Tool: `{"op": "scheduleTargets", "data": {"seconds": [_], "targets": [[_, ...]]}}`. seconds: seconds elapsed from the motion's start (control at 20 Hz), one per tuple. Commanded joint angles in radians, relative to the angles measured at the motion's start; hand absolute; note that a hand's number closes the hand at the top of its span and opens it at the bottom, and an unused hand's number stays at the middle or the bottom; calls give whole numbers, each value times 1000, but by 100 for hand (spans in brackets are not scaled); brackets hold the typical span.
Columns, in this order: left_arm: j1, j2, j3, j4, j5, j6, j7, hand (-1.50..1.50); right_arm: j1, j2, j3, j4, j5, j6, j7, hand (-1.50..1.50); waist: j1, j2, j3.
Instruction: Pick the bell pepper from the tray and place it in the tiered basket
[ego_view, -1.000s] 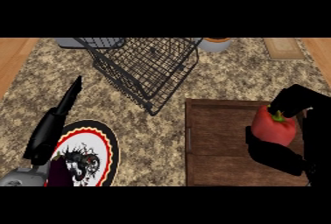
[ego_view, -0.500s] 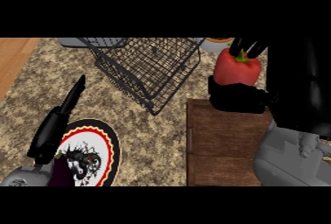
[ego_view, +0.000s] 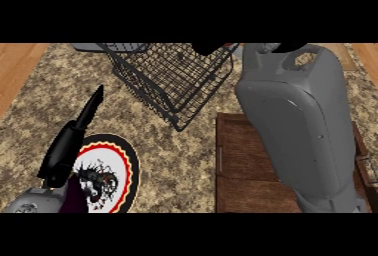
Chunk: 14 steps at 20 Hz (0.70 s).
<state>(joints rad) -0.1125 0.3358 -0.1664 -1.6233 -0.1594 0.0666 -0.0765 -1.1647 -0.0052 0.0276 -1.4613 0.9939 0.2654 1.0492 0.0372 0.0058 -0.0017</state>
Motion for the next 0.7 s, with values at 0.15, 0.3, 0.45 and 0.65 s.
{"op": "scheduleTargets", "data": {"seconds": [0.15, 0.3, 0.45, 0.65], "targets": [[-48, -16, -3, 29, -22, -3, -4, 0, -191, 5, -73, 432, -54, -226, -12, 150, 16, 11, -1], [-23, 1, 24, 25, 3, -27, -18, 0, -205, 5, -61, 570, -82, -342, -78, 150, 21, 11, 0], [-22, -30, -17, -12, -32, -6, 23, 0, -264, 5, -43, 709, -119, -425, -62, 150, 31, 10, 0], [-55, -23, -18, -24, -19, -33, 40, 0, -235, 5, -112, 766, -186, -634, -157, -150, 58, 22, 0]]}}
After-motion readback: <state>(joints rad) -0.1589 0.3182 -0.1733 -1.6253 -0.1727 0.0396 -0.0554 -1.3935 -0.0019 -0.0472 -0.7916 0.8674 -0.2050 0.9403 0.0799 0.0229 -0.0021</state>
